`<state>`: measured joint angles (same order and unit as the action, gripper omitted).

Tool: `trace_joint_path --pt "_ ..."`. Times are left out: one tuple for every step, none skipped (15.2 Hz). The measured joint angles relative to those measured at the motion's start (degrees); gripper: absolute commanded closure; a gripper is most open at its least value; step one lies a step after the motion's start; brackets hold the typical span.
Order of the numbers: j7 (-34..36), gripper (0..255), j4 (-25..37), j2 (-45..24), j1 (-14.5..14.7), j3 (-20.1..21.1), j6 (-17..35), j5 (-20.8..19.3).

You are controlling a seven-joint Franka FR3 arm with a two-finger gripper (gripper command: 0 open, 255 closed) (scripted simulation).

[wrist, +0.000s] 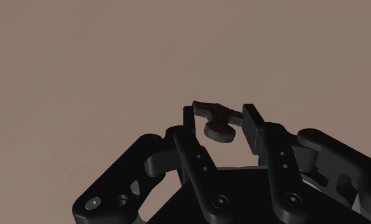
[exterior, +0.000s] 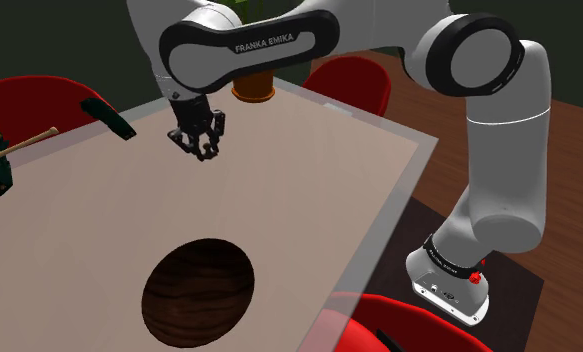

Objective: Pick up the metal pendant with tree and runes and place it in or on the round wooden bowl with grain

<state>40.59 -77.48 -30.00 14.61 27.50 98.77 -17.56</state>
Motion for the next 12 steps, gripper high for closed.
trace_joint_path --pt "-0.02 255 0.52 0.17 0.1 0.07 -0.66 0.09" --pt "-0.28 255 1.42 0.1 0.13 0.05 -1.45 0.1" --pt "-0.33 255 2.2 0.09 0.28 0.07 -2.21 0.12" --pt "-0.45 255 3.03 0.06 0.41 0.09 -2.99 0.14" --pt "-0.56 255 3.96 0.01 0.55 0.1 -3.84 0.16" --pt "-0.67 255 4.78 -0.05 0.69 0.11 -4.59 0.16" --pt "-0.75 255 5.58 -0.01 0.82 0.14 -5.41 0.19" --pt "-0.78 255 6.37 0.02 0.99 0.18 -6.2 0.22" --pt "-0.91 255 7.56 -0.26 1.21 0.15 -7.08 0.14" --pt "-0.53 255 6.55 0.52 1.18 0.36 -6.89 0.4" --pt "0.24 255 5.98 1.09 1.61 0.65 -6.97 0.59" --pt "1.24 255 4.4 2.05 1.93 1.05 -6.42 0.92"
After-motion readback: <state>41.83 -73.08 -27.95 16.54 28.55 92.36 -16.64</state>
